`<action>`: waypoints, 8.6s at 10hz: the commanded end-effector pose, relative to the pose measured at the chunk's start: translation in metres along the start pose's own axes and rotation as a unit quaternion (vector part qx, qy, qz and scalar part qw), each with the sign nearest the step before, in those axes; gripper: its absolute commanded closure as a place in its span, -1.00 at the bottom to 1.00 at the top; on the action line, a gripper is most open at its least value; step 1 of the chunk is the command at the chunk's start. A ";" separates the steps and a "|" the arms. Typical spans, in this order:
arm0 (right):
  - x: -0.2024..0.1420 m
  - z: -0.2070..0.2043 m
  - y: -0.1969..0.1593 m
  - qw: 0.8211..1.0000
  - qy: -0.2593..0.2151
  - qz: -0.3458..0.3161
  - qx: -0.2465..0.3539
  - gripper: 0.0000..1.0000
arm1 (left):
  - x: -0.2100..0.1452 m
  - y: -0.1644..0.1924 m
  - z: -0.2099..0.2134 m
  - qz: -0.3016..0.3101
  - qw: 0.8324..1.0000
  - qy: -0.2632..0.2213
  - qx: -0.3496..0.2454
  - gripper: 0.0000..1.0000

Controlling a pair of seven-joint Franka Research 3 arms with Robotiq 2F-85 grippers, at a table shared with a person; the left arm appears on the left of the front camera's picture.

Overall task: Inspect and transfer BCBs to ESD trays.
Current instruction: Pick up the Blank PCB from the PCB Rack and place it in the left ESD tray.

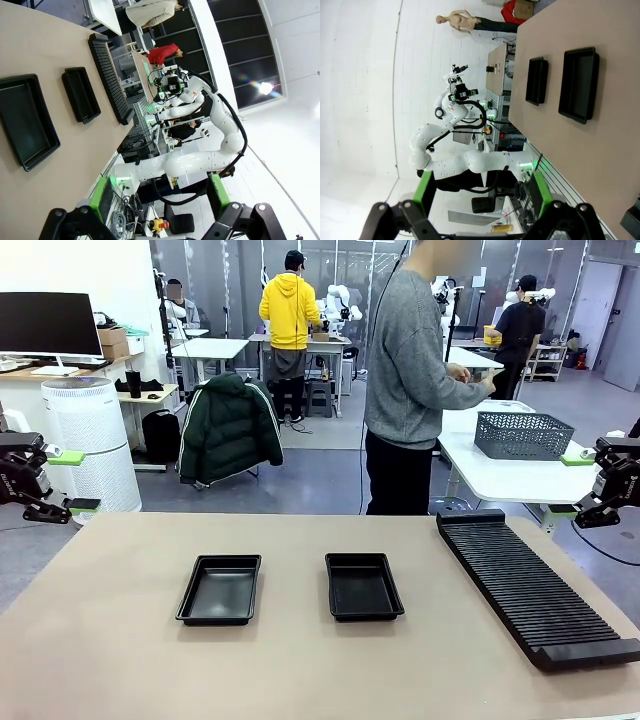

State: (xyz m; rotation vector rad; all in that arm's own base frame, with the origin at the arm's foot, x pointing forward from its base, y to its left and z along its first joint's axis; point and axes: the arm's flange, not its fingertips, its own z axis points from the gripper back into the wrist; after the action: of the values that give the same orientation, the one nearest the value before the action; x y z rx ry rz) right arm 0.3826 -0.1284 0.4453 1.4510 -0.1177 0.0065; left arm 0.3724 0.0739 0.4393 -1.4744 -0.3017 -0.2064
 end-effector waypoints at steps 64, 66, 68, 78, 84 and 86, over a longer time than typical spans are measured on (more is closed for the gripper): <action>0.000 0.000 0.000 1.000 0.000 0.000 0.000 -1.00 | 0.000 -0.001 0.000 0.000 1.000 0.000 -0.001 -1.00; 0.000 0.000 0.000 1.000 0.000 0.000 0.000 -1.00 | 0.000 -0.001 0.000 0.000 1.000 0.000 -0.001 -1.00; 0.000 0.000 0.000 1.000 0.000 0.000 0.000 -1.00 | 0.000 -0.001 0.000 0.000 1.000 0.000 -0.001 -1.00; 0.004 0.007 0.006 1.000 -0.002 0.010 -0.018 -1.00 | 0.000 -0.001 0.000 0.000 1.000 0.000 -0.001 -1.00; 0.028 0.022 0.075 0.971 0.029 0.119 -0.204 -1.00 | 0.000 -0.001 0.000 0.000 1.000 0.000 -0.001 -1.00; 0.033 0.019 0.096 0.940 0.073 0.183 -0.277 -1.00 | 0.000 -0.001 0.000 0.000 1.000 0.000 -0.001 -1.00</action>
State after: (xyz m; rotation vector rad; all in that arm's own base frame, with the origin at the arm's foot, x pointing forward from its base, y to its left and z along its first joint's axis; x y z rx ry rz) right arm 0.4053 -0.1413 0.5450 0.9456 -0.2179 0.2859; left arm 0.3725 0.0738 0.4393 -1.4743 -0.3014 -0.2066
